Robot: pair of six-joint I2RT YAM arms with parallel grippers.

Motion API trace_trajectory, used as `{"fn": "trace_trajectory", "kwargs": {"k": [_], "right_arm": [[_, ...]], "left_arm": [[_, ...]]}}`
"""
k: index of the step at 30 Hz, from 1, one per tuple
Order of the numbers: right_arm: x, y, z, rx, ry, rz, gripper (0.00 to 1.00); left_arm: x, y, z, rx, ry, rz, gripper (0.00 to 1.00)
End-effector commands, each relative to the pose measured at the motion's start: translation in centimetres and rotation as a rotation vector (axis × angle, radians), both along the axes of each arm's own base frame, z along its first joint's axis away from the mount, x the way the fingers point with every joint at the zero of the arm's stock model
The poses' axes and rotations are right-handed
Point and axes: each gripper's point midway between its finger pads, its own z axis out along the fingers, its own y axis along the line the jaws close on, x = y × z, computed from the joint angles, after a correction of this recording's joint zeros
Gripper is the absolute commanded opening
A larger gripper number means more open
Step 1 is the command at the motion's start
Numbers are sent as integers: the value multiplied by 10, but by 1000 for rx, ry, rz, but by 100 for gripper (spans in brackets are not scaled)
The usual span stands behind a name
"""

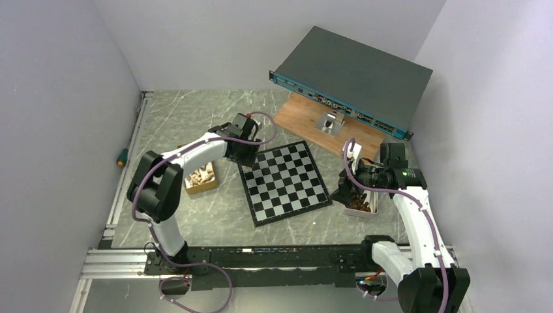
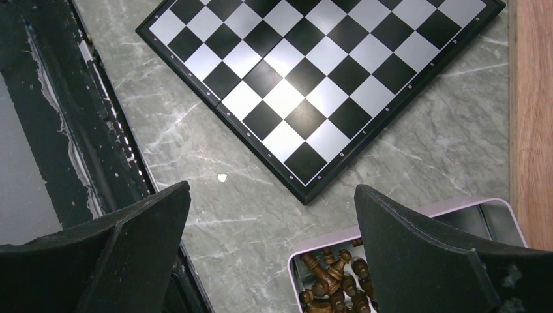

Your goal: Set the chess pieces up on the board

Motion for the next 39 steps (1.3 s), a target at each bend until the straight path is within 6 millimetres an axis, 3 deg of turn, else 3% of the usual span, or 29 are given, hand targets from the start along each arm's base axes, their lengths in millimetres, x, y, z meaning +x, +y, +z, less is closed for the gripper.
{"fn": "trace_trajectory", "kwargs": {"k": [1,6,10,12,14,18,22,28,35,39], "right_arm": [[6,1,7,-1,-42,10,100],[6,1,7,-2,-41,11,100],[6,1,7,-1,-42,12,100],[6,2,7,-1,-42,13,100],[5,2,7,-1,-43,14,100],[5,2,7,0,-43,17,100],[5,3,6,0,-41,19,100],[5,3,6,-2,-41,18,100],[5,3,5,-4,-39,20,100],[6,2,5,-8,-42,17,100]], "left_arm": [[8,-8,69,-105,-177,-31,63],[-5,4,104,-169,-305,-50,76],[-12,33,124,-208,-404,12,81],[-13,55,124,-223,-427,77,83],[-14,78,124,-241,-445,152,98],[-15,115,118,-270,-463,271,100],[-13,137,105,-272,-443,362,100],[-4,154,85,-272,-363,465,100],[7,165,78,-214,-297,464,78],[10,174,71,-143,-237,477,54]]}}
